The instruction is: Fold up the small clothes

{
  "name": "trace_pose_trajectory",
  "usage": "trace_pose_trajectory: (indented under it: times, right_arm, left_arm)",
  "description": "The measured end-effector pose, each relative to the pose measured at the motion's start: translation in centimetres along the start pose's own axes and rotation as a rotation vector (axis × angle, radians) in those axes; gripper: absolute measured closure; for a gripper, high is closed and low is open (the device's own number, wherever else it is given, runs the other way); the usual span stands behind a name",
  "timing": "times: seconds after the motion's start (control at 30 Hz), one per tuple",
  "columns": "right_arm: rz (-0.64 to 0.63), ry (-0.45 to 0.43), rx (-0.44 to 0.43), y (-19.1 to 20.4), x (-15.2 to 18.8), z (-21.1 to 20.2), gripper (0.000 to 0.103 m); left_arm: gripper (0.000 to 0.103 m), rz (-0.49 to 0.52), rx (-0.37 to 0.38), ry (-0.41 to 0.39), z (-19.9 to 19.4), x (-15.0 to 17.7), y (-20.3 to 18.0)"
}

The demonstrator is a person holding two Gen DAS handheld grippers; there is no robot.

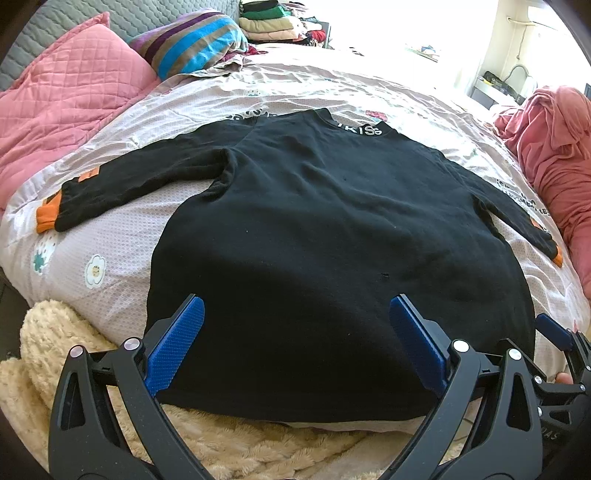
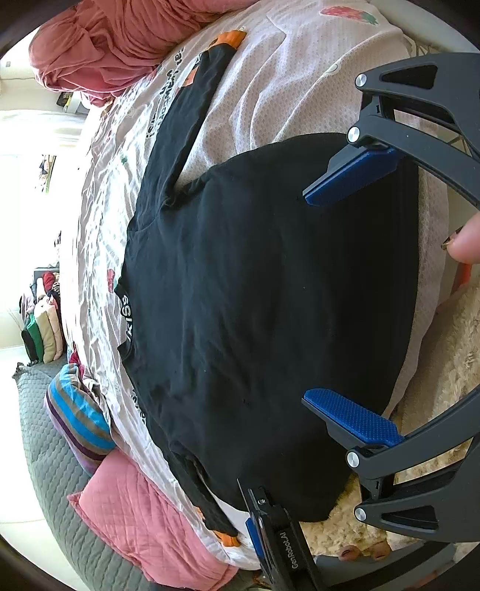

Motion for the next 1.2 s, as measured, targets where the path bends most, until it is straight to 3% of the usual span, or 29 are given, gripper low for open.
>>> trace_pose_trajectory:
  times: [1.2]
  right_arm:
    - [-0.011,0.008,-0.006,0.06,0.10,0.16,0.004]
  left_arm:
    - [0.009,0.001,-0.010,-0.007,-0.20,-0.20,0.17]
Point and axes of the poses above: each gripper's, at about its wrist camera, not at the fingertips, and z roughly the way its jaws point, y to its left, x to its underside, the point moved 3 cm from there along z, roughly the way its jaws point, and after that the axes turned 3 degrees about z, right-handed, at the moved point
